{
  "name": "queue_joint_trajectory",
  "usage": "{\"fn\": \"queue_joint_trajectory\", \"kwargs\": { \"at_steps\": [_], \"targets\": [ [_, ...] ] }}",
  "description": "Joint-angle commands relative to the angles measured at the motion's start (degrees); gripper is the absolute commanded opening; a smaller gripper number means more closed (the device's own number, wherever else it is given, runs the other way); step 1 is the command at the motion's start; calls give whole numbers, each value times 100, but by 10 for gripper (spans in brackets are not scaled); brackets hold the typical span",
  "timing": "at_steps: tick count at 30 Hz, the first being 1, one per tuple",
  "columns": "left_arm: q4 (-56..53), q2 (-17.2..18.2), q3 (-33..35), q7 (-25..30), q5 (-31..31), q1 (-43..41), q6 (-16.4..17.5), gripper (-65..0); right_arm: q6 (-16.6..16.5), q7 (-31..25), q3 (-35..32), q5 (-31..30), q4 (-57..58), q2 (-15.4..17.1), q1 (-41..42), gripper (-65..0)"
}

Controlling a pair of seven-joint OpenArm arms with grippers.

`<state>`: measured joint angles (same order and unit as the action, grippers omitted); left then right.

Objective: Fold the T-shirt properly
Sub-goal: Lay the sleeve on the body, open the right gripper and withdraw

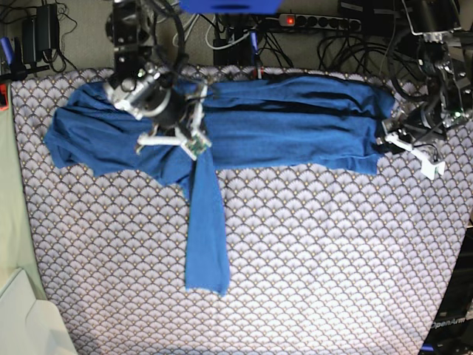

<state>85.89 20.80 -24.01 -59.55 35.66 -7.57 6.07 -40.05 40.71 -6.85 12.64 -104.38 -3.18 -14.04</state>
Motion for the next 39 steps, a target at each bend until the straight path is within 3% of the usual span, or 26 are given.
{"fn": "queue_joint_trajectory", "kwargs": {
  "at_steps": [1,17,28,31,36,39],
  "targets": [
    [101,105,-47,60,60,76,4,-312,5,-128,-110,-91,-125,-38,-51,-650],
    [101,105,-47,60,60,58,4,-312,5,-137,-1306,-91,-292,-56,-578,-650],
    [101,87,-47,60,60,58,4,-312,5,-110,-1280,-64,-230,-3,-525,-643],
    [101,87,-47,60,60,58,4,-312,5,-93,-1280,-64,-230,-3,-534,-569],
    [101,87,-47,60,60,58,4,-312,5,-93,-1306,-73,-327,76,-587,-358],
    [172,87,-47,60,60,58,4,-312,5,-84,-1288,-91,-723,173,-640,-273]
  ]
}}
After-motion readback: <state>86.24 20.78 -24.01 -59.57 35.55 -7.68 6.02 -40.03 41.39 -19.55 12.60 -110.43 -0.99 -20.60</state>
